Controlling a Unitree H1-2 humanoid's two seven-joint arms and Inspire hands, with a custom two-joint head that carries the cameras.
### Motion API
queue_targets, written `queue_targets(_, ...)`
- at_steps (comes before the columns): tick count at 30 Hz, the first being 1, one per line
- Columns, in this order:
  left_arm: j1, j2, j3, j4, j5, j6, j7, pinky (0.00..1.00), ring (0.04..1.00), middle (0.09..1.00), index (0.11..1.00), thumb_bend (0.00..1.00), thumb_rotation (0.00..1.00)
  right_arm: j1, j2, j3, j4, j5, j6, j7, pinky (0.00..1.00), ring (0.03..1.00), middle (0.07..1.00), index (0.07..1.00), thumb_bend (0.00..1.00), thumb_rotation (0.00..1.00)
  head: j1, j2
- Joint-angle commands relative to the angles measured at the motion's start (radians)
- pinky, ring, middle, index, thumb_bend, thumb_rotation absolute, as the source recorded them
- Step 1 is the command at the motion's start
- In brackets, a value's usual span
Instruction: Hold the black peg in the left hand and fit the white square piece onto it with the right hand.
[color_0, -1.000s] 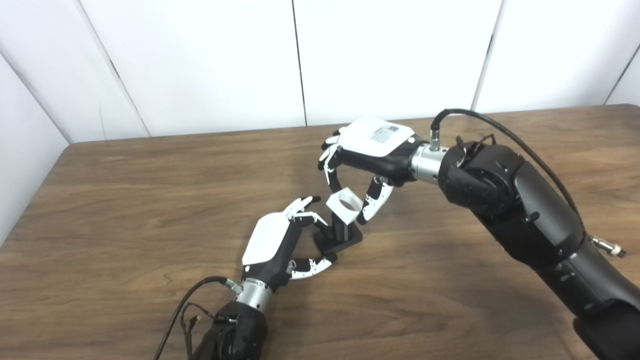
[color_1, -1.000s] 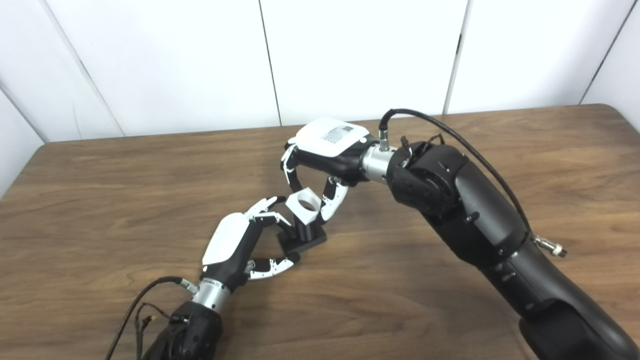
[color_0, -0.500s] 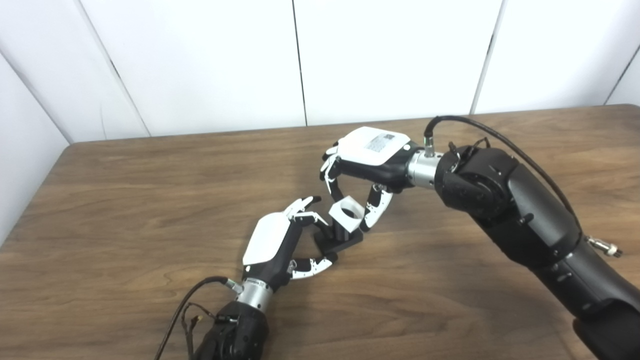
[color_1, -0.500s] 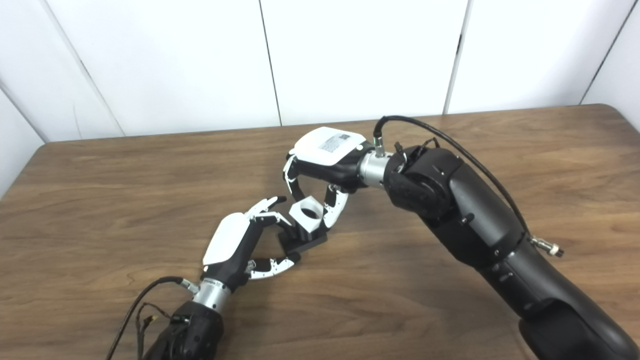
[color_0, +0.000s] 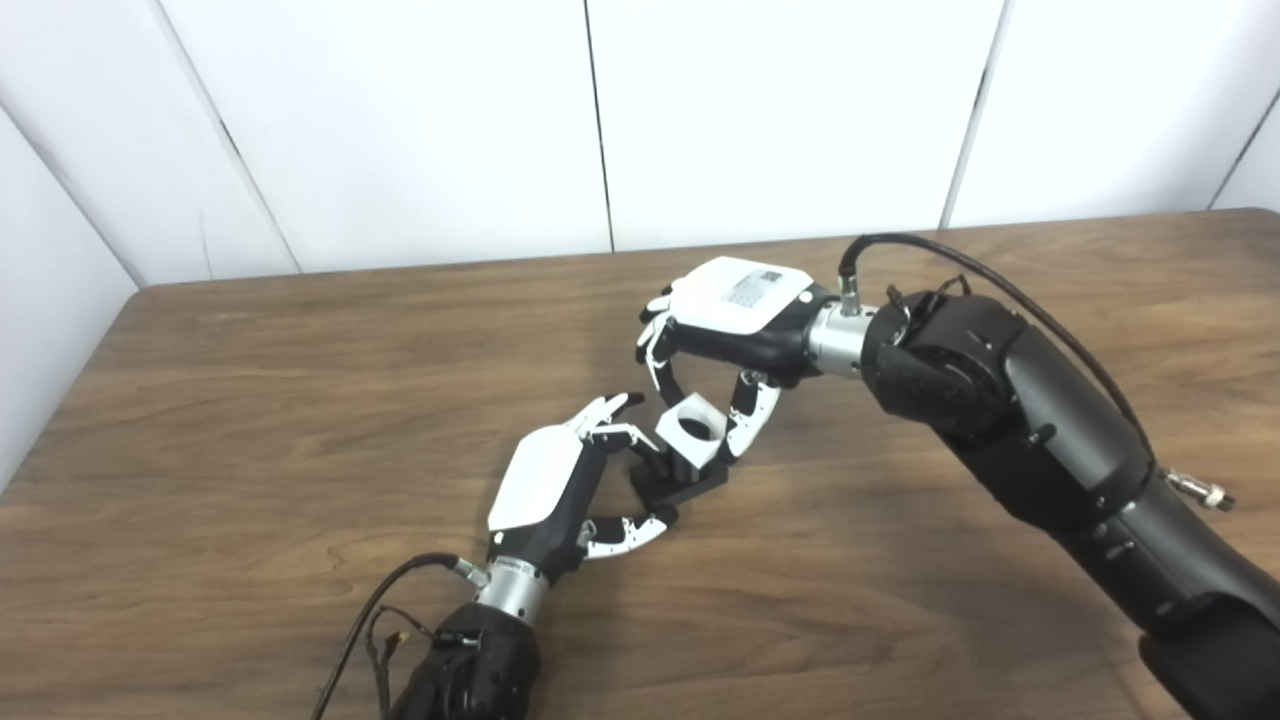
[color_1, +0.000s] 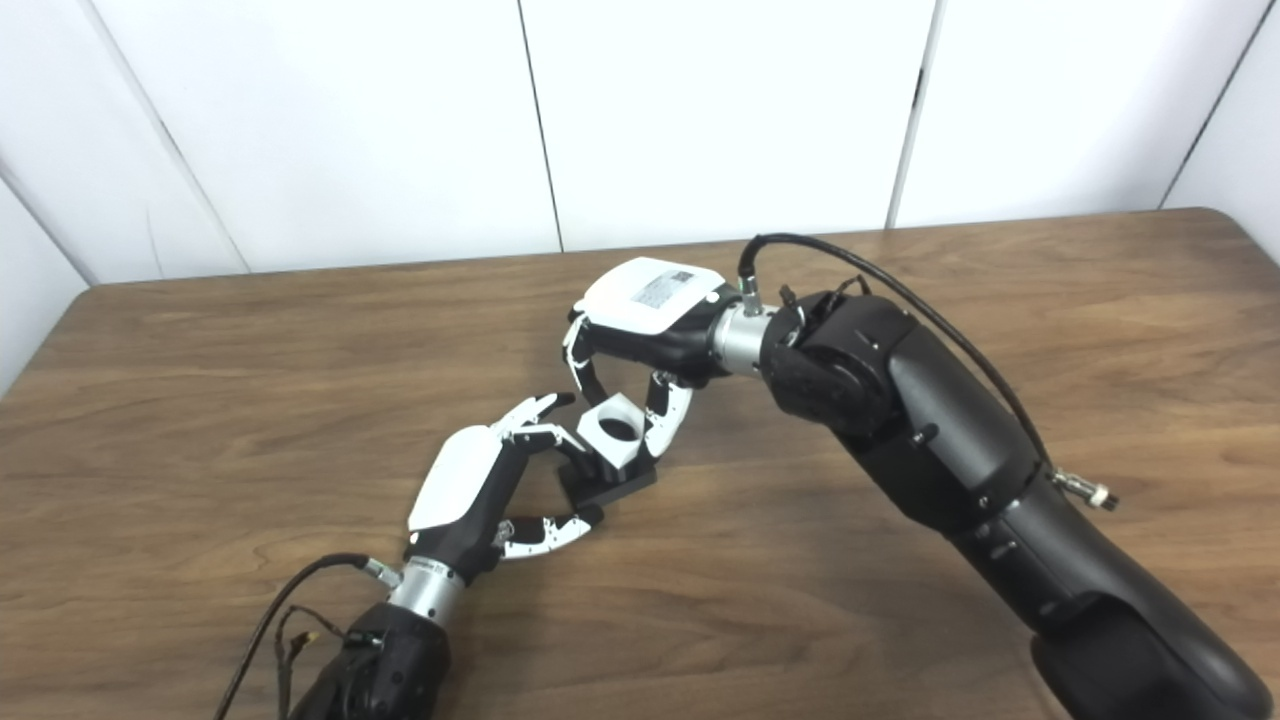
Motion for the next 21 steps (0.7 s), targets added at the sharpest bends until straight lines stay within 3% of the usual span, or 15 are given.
queue_targets(1, -0.004, -0.003, -0.011, -0.023, 0.021, -0.002, 0.0, 0.87, 0.927, 0.91, 0.489, 0.52, 0.07, -0.053, 0.009, -0.01, -0.005, -0.001, -0.01, -0.01, 0.98, 0.922, 0.806, 0.476, 0.52, 0.14, 0.0, 0.002)
queue_targets(21, -0.01, -0.002, -0.014, -0.016, 0.016, 0.004, -0.002, 0.86, 0.928, 0.912, 0.489, 0.52, 0.06, -0.08, 0.014, -0.023, -0.001, -0.002, 0.01, -0.001, 0.98, 0.923, 0.808, 0.476, 0.52, 0.14, 0.002, 0.003)
